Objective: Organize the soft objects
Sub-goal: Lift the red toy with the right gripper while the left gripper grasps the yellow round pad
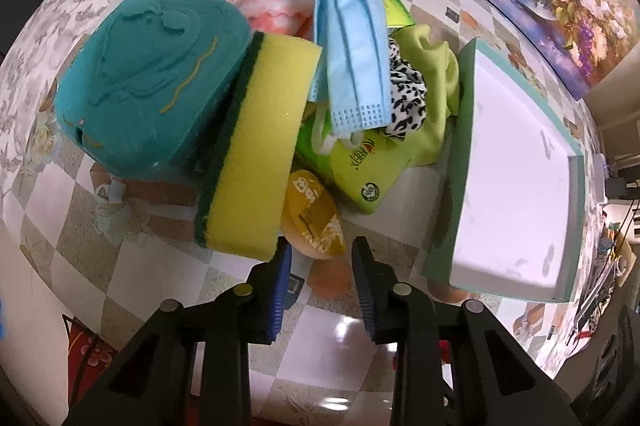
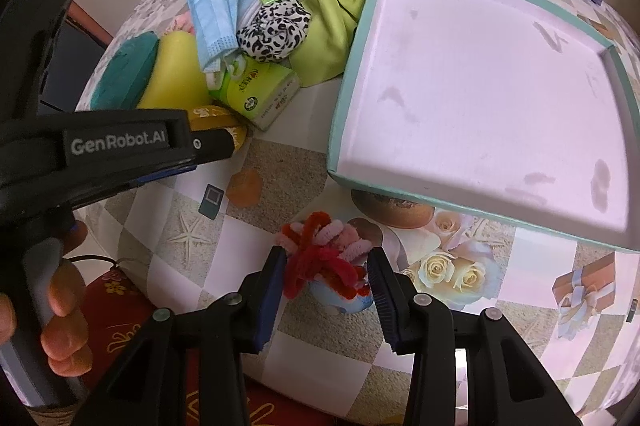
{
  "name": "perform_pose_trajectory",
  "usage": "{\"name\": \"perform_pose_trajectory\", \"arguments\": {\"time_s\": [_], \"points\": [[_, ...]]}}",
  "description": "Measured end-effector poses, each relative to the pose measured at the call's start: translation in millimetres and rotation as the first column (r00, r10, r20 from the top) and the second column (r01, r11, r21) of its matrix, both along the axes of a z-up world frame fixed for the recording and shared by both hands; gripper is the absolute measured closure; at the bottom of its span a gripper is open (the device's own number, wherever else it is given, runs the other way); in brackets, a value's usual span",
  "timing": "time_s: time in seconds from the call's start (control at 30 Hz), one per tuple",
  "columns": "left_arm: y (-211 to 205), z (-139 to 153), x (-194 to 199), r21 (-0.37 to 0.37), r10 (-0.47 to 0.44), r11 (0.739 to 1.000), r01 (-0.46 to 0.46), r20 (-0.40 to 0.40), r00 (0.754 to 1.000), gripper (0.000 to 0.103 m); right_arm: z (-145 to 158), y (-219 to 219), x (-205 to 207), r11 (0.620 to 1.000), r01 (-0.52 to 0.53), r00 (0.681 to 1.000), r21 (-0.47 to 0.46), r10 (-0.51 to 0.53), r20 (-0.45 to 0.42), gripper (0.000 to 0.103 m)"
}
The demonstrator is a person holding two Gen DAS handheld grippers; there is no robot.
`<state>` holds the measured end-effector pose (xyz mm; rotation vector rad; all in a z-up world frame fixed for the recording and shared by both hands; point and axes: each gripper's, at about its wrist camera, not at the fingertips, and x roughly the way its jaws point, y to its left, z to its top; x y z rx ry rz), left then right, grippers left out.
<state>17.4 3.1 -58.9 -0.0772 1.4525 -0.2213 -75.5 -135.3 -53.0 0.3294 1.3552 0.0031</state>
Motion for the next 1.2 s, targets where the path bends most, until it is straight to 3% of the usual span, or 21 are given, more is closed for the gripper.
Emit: {"name": "perform_pose_trajectory", "arguments": {"time_s": [0.23, 0.53, 0.8, 0.97, 1.2], "points": [[-2.4, -10.3, 12.4, 0.044, 0.010, 0.999, -0.010, -0.005, 1.000, 0.079, -4.5, -1.3, 2.4, 1.000, 0.007, 1.000, -0.003, -0.007, -0.008, 0.058], [-5.0, -6.2, 12.5, 0.012, 0.002, 1.000, -0.002, 0.018, 1.000, 0.088, 1.4, -0.2, 0.9, 1.000, 0.008, 1.000, -0.020, -0.008, 0.019, 0.061], [-4.6, 29.0, 1.6, -0.037, -0.023, 0.999, 0.028, 0.134, 0.991, 0.088, 15.7, -1.8, -4.5, 0.999, 0.025, 0.997, -0.035, -0.023, 0.073, 0.062], [-3.7, 43.5, -4.5, -0.069, -0.034, 0.996, 0.049, 0.194, 0.980, 0.088, 35.6, -2.8, -8.3, 0.998, 0.038, 0.987, -0.048, -0.030, 0.155, 0.062], [-9.5, 61.7, -10.0, -0.079, -0.053, 0.994, 0.078, 0.275, 0.960, 0.088, 56.2, -24.4, -7.9, 0.988, 0.146, 0.962, -0.043, -0.131, 0.240, 0.062]]}}
